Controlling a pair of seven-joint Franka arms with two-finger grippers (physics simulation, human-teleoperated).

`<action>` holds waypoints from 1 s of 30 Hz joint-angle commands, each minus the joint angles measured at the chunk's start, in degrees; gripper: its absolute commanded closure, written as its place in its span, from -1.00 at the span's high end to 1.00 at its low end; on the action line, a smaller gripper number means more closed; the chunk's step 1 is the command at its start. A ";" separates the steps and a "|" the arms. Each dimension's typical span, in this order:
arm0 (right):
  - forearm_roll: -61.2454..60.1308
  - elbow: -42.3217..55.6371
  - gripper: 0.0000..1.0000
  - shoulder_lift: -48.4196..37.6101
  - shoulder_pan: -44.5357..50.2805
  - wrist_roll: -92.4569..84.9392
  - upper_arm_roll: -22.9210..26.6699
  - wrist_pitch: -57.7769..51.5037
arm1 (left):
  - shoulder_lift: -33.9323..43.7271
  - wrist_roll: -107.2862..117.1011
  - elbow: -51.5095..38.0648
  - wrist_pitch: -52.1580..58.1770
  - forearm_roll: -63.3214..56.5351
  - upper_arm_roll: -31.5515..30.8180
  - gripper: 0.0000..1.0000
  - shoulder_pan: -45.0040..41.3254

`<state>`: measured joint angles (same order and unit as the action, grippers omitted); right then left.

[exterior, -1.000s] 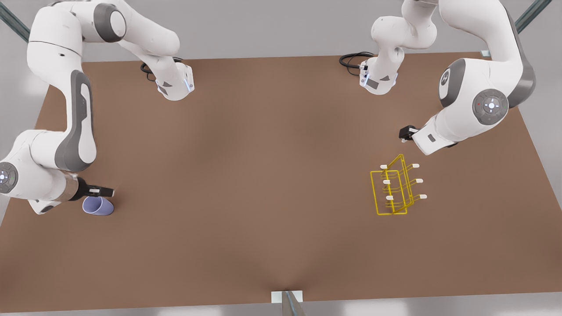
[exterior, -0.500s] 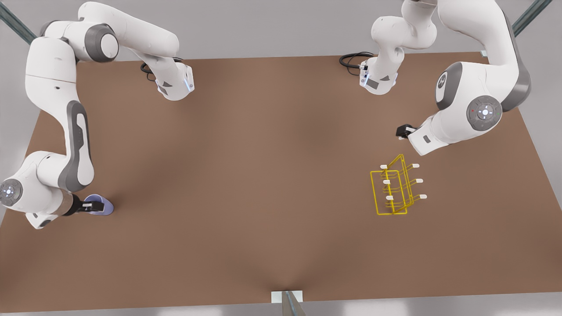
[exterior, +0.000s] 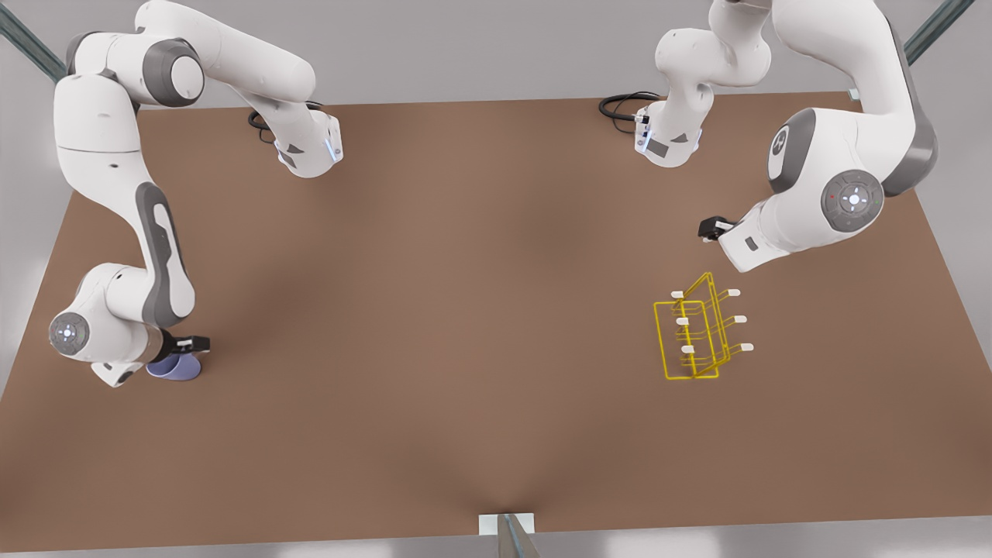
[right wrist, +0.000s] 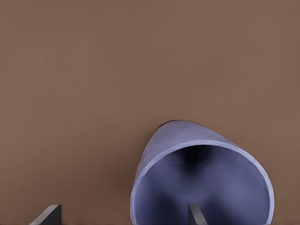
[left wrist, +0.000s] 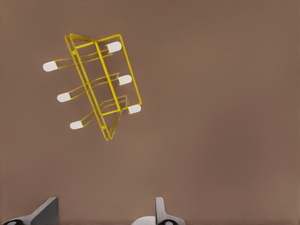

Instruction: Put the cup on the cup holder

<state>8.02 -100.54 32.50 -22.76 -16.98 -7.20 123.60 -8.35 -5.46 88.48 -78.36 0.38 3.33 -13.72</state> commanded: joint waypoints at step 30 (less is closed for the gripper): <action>-8.80 9.74 -0.57 -2.79 5.71 13.64 -21.18 -14.70 | -0.08 0.36 -0.24 0.40 0.06 0.01 1.00 -0.08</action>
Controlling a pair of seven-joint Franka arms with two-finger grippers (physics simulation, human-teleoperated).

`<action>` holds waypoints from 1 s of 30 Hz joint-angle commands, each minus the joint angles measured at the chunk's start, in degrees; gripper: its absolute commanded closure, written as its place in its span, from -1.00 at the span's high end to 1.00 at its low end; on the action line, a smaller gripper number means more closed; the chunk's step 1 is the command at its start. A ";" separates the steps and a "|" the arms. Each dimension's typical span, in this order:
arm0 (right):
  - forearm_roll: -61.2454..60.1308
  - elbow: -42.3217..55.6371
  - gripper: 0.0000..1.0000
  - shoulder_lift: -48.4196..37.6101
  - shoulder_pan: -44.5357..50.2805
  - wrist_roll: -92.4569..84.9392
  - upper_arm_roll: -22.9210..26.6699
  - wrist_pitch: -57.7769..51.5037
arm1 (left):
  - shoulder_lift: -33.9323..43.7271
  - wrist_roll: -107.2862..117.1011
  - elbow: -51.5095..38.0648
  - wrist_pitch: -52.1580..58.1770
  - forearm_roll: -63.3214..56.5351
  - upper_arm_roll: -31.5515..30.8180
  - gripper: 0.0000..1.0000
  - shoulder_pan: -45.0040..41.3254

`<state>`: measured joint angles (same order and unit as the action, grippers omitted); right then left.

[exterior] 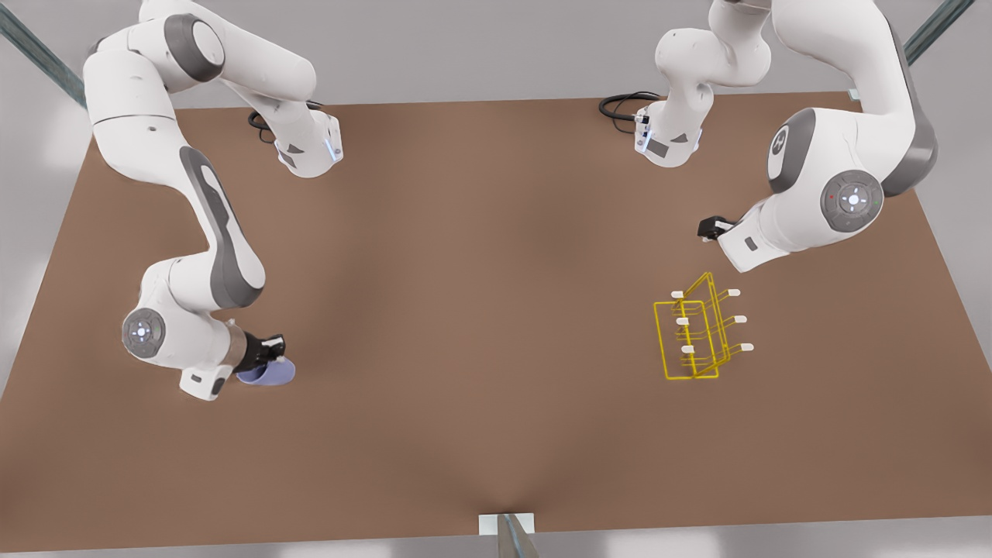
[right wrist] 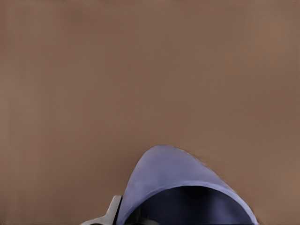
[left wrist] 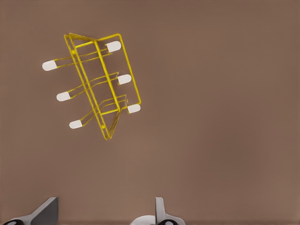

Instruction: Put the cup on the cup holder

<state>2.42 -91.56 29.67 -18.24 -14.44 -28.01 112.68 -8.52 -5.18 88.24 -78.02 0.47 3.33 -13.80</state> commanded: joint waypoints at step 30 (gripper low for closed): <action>-61.13 44.72 -0.57 46.35 43.90 18.48 -1.08 32.78 | -1.06 8.08 5.63 -5.21 -0.20 -0.52 1.00 -5.53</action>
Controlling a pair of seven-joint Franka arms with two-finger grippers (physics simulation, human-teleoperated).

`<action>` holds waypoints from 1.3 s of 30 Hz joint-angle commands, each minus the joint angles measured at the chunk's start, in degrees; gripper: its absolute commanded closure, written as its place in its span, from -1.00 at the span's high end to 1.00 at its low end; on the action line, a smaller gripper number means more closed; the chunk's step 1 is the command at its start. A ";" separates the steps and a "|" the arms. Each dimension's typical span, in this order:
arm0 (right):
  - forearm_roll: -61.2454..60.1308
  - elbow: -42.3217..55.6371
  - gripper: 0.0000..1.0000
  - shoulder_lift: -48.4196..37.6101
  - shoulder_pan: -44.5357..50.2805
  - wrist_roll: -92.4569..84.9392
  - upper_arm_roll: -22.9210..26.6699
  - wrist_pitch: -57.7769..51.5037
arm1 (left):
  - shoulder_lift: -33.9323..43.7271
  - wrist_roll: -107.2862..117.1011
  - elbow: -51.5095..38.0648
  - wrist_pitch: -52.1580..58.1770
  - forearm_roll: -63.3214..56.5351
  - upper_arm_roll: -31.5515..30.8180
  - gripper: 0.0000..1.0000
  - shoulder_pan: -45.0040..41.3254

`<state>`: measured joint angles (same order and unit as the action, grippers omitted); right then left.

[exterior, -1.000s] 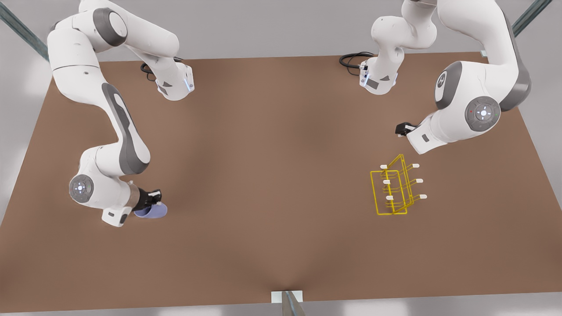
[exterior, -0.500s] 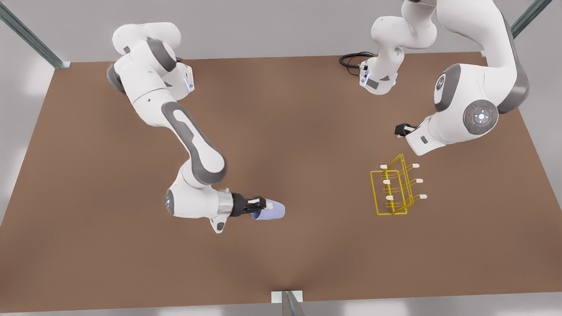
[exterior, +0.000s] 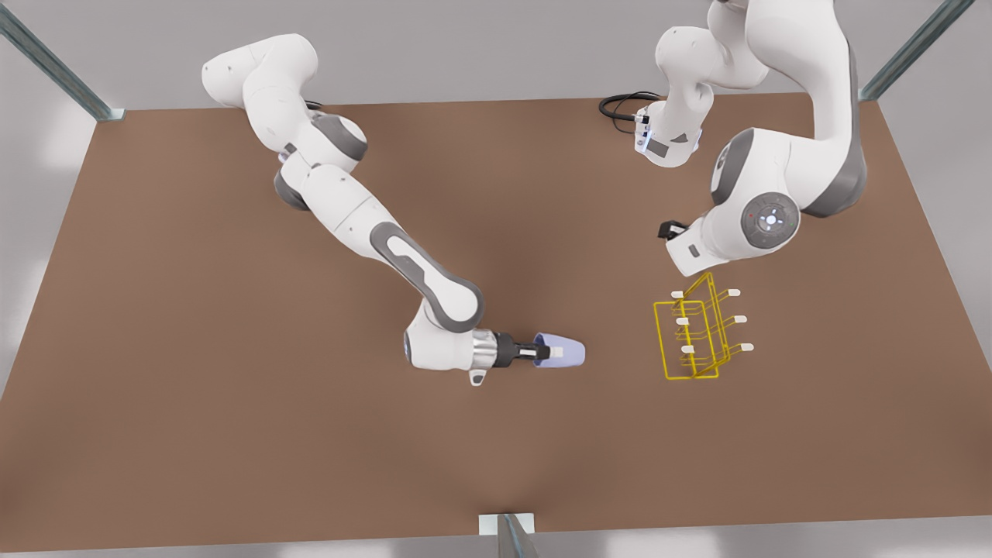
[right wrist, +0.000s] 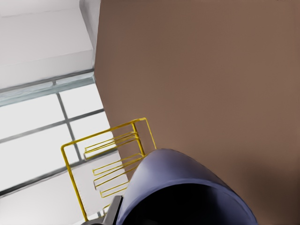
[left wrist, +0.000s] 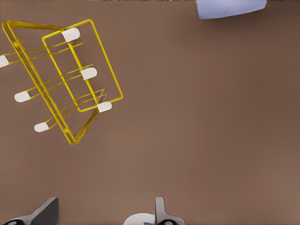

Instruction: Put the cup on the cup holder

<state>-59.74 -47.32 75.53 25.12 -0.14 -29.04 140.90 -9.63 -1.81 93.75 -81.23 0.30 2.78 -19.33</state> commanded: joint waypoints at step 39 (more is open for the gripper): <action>62.90 -39.95 1.00 -64.63 -21.69 1.90 29.13 -49.06 | -30.27 175.75 -7.35 -50.78 7.79 0.03 1.00 -10.20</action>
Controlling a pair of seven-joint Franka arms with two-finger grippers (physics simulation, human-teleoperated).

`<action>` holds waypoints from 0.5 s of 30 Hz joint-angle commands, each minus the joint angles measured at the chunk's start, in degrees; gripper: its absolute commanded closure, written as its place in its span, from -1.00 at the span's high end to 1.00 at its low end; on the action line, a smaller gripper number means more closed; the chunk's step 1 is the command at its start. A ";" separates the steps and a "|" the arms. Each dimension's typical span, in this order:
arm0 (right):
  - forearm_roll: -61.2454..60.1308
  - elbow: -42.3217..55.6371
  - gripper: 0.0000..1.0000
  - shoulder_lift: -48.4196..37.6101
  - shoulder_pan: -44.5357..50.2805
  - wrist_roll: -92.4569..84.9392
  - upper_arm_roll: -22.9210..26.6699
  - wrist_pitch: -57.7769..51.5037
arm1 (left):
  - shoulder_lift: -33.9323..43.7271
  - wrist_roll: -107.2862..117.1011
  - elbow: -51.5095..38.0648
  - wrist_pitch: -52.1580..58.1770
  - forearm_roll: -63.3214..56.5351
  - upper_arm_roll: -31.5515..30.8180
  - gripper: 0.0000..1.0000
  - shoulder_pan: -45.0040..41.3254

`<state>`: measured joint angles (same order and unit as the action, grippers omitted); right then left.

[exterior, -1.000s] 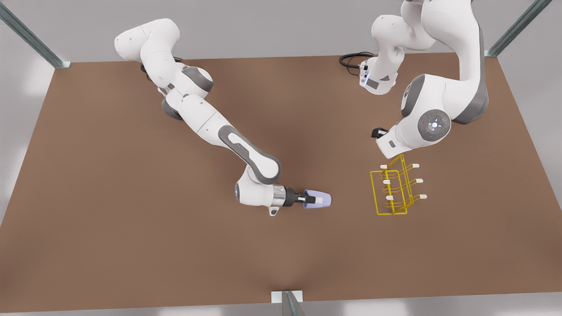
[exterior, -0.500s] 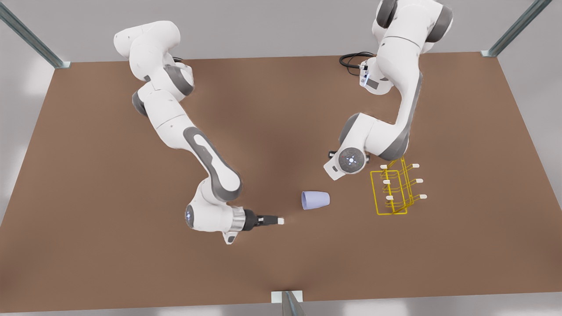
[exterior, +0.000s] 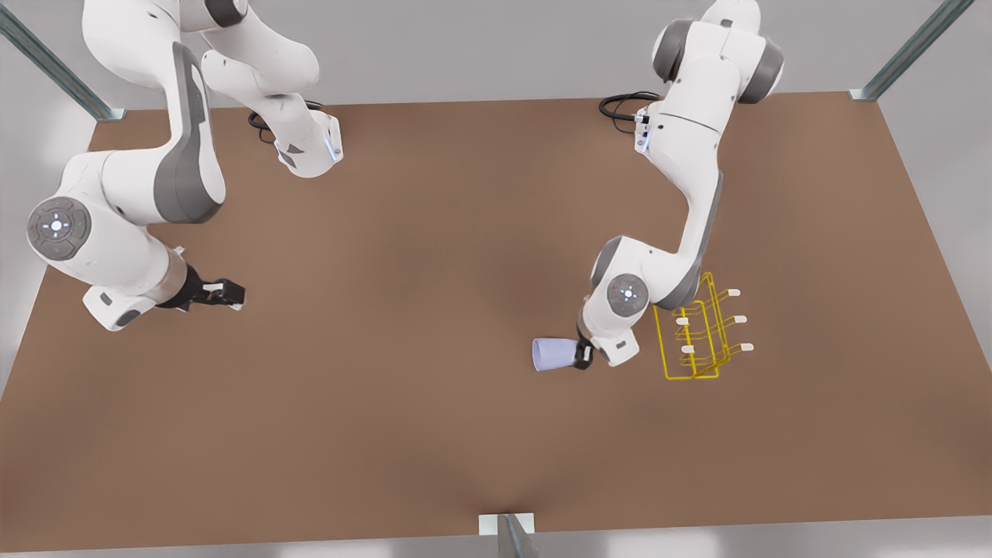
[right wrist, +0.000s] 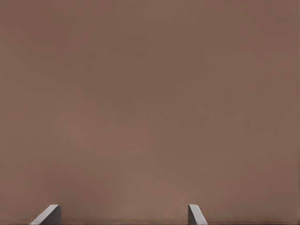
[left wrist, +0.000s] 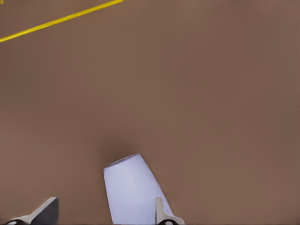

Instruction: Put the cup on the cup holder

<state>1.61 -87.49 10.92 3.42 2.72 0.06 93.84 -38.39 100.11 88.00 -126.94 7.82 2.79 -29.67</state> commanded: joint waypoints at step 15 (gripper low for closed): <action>1.64 0.83 1.00 1.04 -0.08 -0.96 0.03 -2.17 | -2.83 37.98 -2.58 -3.66 -0.18 -1.91 1.00 -0.03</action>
<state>3.21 -86.69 12.01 3.34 2.19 0.08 91.83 -41.23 133.07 85.59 -130.43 7.51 0.77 -29.71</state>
